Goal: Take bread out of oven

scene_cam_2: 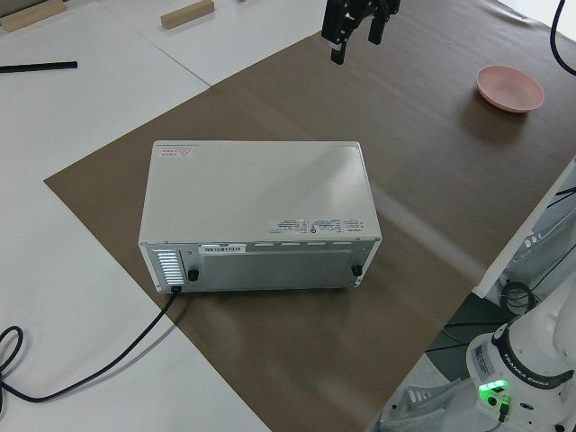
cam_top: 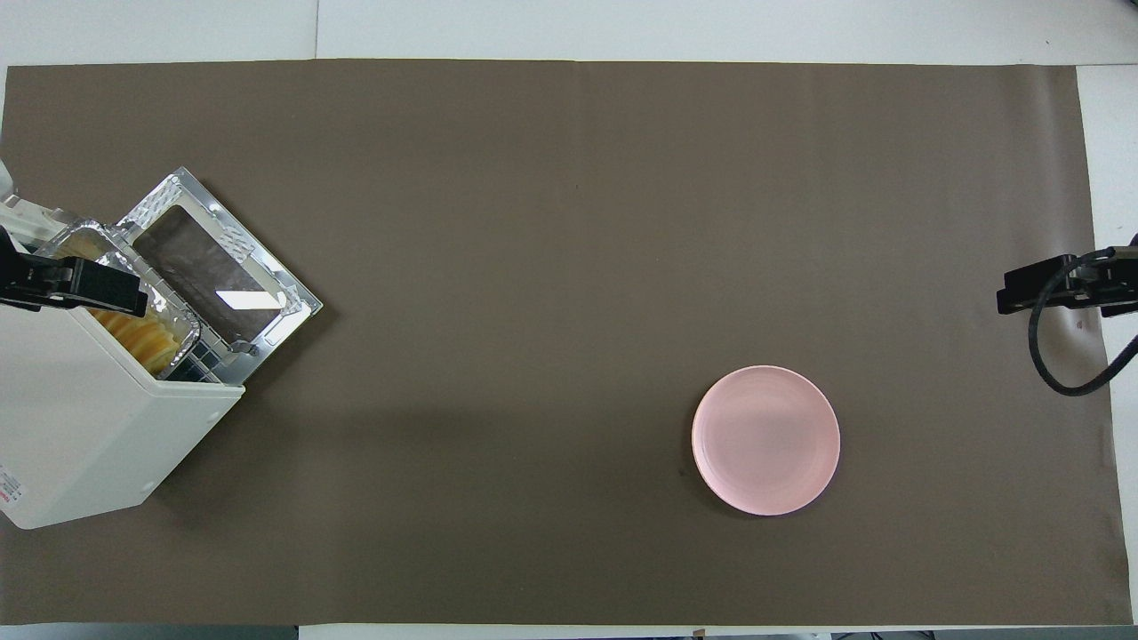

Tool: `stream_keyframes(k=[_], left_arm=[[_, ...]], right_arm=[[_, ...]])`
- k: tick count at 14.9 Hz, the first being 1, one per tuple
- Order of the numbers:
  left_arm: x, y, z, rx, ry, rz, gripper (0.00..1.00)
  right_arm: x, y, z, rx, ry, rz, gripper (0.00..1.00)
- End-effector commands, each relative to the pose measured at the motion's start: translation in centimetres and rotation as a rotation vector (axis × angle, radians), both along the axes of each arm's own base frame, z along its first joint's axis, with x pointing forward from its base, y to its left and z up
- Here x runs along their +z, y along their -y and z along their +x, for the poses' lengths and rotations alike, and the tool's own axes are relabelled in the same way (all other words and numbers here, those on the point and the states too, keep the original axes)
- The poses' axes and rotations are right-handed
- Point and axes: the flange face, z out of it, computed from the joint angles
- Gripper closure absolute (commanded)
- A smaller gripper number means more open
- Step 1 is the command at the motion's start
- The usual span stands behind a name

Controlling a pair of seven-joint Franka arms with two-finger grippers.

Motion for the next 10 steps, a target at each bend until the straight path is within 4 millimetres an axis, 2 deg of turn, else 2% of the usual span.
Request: stream_keyframes(k=[1,7,8,9,10], left_arm=[[0.3,0.1,0.2,-0.013,-0.01,0.001,0.0],[0.1,-0.6,0.6,0.009,0.007,-0.008,0.0],[-0.8,-0.4,1.3,0.015,-0.011,-0.018,0.0],[-2.6,-0.3,3.2,0.024,-0.037,-0.02,0.0],[-2.6,-0.1,4.6,0.062,-0.027,-0.018,0.0]], right_arm=[[0.1,0.2,-0.6,0.01,-0.001,0.003,0.0],[0.1,0.2,-0.6,0.011,-0.001,0.001,0.0],[0.0,0.2,-0.6,0.012,-0.002,0.001,0.0],[0.0,0.2,-0.6,0.014,-0.002,0.002,0.0],[0.0,0.2,-0.6,0.014,-0.002,0.002,0.0]])
